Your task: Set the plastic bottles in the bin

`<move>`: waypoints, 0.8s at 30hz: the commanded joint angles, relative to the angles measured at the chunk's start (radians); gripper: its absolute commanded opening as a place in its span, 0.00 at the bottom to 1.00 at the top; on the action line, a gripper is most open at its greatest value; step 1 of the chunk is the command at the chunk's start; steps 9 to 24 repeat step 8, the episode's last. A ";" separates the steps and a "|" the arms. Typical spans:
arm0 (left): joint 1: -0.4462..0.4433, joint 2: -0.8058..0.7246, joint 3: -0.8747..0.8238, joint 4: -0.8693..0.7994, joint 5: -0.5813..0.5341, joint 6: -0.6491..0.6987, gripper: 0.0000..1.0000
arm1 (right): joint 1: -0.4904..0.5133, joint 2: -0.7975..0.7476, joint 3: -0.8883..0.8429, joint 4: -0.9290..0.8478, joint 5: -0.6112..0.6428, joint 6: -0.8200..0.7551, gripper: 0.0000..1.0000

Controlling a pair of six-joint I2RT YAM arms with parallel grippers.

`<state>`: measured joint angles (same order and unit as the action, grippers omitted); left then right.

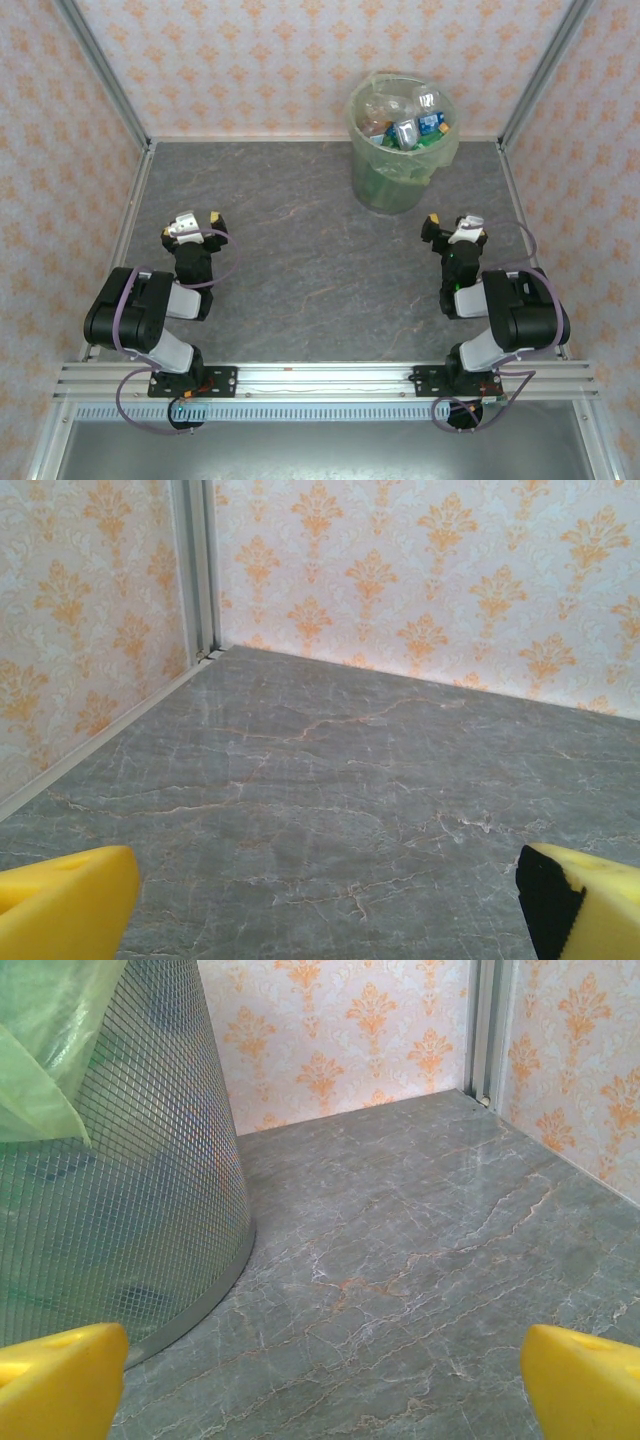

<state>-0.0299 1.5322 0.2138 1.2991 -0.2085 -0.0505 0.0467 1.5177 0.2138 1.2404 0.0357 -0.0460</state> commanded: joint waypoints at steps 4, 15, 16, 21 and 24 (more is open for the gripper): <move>0.007 0.004 -0.010 0.042 0.022 0.017 1.00 | -0.004 0.004 0.012 0.003 -0.006 0.007 1.00; 0.008 0.003 -0.008 0.039 0.028 0.018 1.00 | -0.004 0.004 0.013 0.002 -0.007 0.006 1.00; 0.008 0.003 -0.008 0.039 0.028 0.018 1.00 | -0.004 0.004 0.013 0.002 -0.007 0.006 1.00; 0.008 0.003 -0.008 0.039 0.028 0.018 1.00 | -0.004 0.004 0.013 0.002 -0.007 0.006 1.00; 0.008 0.003 -0.008 0.039 0.028 0.018 1.00 | -0.004 0.004 0.013 0.002 -0.007 0.006 1.00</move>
